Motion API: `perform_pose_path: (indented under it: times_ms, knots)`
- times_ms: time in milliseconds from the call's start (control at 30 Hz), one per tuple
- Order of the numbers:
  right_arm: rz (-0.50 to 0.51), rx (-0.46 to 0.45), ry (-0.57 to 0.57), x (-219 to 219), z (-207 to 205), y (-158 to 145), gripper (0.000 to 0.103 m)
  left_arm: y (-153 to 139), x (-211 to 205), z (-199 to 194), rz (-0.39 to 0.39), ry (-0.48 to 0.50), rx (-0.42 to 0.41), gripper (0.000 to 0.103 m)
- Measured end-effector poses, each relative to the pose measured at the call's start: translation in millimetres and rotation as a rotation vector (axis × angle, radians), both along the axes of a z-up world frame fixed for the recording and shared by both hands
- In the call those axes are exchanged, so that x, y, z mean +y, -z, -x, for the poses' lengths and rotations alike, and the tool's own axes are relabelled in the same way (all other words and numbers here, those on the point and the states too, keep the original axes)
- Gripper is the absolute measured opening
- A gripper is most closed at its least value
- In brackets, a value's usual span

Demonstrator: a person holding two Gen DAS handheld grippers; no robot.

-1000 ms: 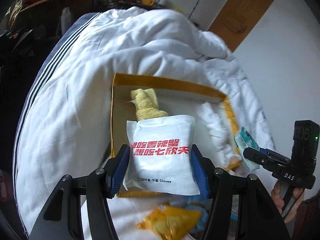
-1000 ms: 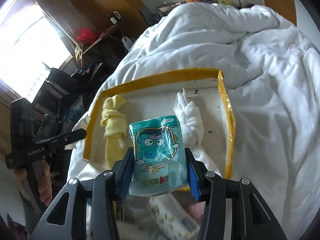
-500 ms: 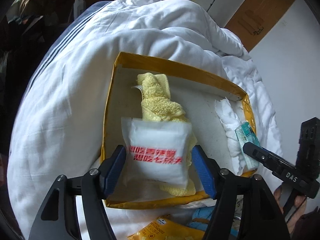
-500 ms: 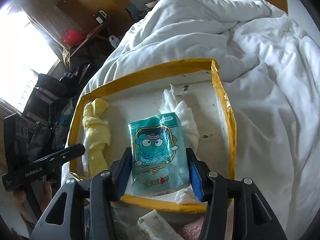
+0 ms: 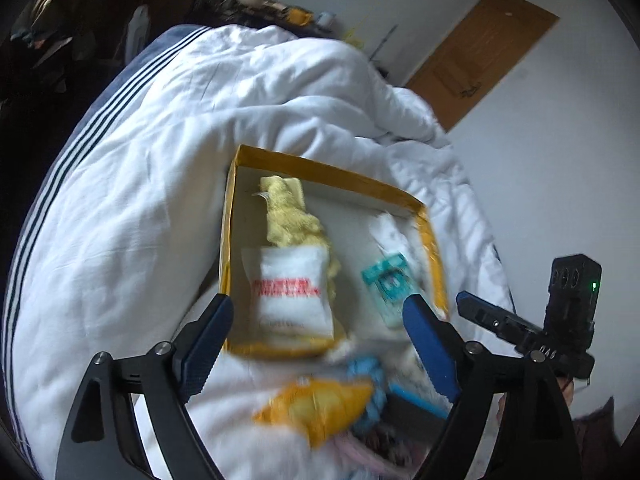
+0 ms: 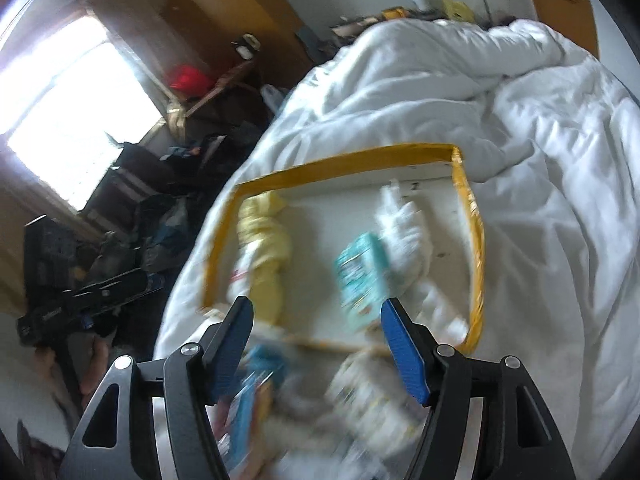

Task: Organize soft objects
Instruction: 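Grasp the white foam block with the left gripper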

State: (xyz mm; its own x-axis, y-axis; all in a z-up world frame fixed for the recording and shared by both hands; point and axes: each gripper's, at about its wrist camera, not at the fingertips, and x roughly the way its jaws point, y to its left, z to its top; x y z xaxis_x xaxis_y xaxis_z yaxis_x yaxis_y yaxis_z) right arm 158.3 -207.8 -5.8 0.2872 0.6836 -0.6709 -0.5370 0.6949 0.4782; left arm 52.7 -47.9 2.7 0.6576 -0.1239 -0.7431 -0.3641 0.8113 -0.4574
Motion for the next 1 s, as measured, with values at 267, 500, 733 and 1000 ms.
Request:
perform_pose_path:
  times_ms: [267,500,733,1000]
  knots:
    - [-0.098,-0.075,-0.120,-45,110,-29,0.072,11,-46,81,0.032,0.188,0.013,0.086]
    - [-0.144,-0.073,-0.139,-85,183,-4,0.074,38,-81,113,0.089,0.323,0.053,0.086]
    - [-0.135,0.071,-0.128,-80,173,35,0.074,30,-101,124,0.018,0.411,0.059,0.086]
    - [-0.051,0.098,-0.075,-66,172,59,0.058,49,-107,120,-0.050,0.470,0.127,0.086]
